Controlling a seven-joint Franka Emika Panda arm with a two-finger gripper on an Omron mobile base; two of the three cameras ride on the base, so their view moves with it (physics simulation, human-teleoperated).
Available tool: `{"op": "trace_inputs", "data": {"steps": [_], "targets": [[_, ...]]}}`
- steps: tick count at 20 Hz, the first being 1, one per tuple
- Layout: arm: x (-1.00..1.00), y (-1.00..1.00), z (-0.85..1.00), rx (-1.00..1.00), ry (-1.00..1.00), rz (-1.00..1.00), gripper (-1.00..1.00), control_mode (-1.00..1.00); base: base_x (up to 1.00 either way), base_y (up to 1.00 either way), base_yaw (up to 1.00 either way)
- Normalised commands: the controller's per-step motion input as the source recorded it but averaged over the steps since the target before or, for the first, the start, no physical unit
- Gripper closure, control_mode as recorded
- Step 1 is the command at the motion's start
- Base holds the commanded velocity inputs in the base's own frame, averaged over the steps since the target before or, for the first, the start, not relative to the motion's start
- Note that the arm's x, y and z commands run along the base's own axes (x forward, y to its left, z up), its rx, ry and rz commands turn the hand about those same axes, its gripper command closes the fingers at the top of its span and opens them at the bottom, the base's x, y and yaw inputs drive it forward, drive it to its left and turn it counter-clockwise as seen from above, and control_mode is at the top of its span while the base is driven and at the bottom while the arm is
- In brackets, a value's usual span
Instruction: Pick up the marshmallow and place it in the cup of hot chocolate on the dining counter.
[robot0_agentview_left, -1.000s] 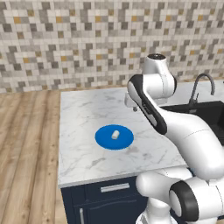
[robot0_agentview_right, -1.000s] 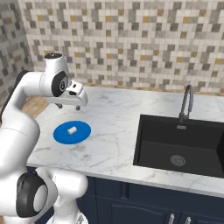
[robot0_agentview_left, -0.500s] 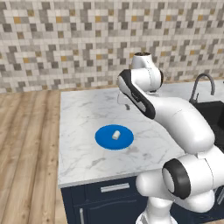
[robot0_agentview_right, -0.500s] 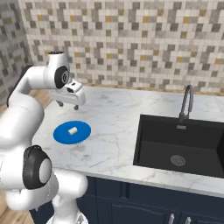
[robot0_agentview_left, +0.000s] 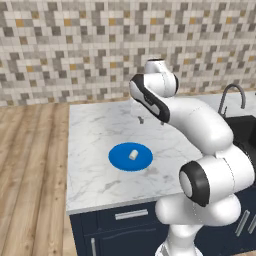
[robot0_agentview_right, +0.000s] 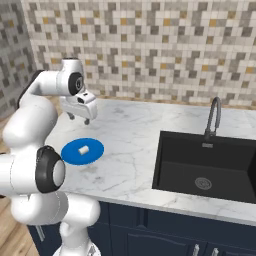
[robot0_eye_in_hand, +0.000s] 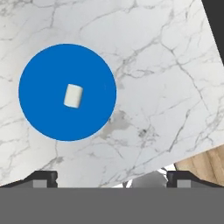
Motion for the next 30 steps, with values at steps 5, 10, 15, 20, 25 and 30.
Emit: {"op": "trace_inputs", "data": {"steps": [5,10,15,20,25,30], "targets": [[0.03,0.02,-0.37,0.04,0.00,-0.06,-1.00,-1.00,0.00,0.00,0.00],[0.05,0.18,-0.47,0.00,0.00,-0.08,-1.00,-1.00,0.00,0.00,0.00],[0.11,0.23,-0.50,0.00,0.00,-0.11,-1.00,-1.00,0.00,0.00,0.00],[0.24,0.16,-0.40,0.00,0.00,-0.11,-1.00,-1.00,0.00,0.00,0.00],[0.24,0.11,-0.32,0.00,0.00,-0.10,-1.00,-1.00,0.00,0.00,0.00],[0.07,0.03,-0.25,0.00,0.00,-0.07,-1.00,-1.00,0.00,0.00,0.00]]}}
